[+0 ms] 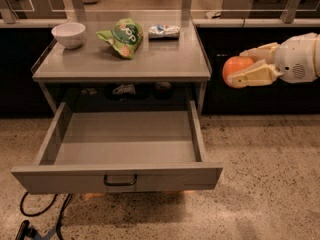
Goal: Place orange into top drawer
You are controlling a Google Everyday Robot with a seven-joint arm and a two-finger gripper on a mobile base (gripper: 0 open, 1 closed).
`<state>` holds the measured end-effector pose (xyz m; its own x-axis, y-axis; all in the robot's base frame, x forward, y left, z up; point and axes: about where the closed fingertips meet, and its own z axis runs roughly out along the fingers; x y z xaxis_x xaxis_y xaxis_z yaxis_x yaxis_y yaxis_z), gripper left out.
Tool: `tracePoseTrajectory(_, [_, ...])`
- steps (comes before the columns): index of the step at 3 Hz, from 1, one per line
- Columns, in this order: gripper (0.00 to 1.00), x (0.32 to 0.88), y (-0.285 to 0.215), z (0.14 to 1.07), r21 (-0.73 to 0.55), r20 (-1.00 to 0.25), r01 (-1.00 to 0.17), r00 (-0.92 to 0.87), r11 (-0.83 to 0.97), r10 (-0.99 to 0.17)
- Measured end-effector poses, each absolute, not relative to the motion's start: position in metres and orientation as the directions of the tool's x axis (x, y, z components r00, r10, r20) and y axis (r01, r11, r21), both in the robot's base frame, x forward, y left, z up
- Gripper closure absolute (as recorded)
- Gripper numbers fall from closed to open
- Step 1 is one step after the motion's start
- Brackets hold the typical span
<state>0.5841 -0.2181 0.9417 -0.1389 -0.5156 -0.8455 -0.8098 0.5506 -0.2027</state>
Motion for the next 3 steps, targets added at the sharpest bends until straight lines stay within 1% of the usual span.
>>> tracePoseTrajectory(1, [1.0, 0.576, -0.198, 0.926, -0.187, -0.863, -0.822, -0.124, 0.538, -0.489])
tracePoseTrajectory(2, [1.0, 0.541, -0.141, 0.906, -0.161, -0.889, -0.865, -0.082, 0.476, -0.45])
tracePoseTrajectory(3, [1.0, 0.526, -0.112, 0.885, -0.124, -0.888, -0.897, -0.091, 0.424, -0.451])
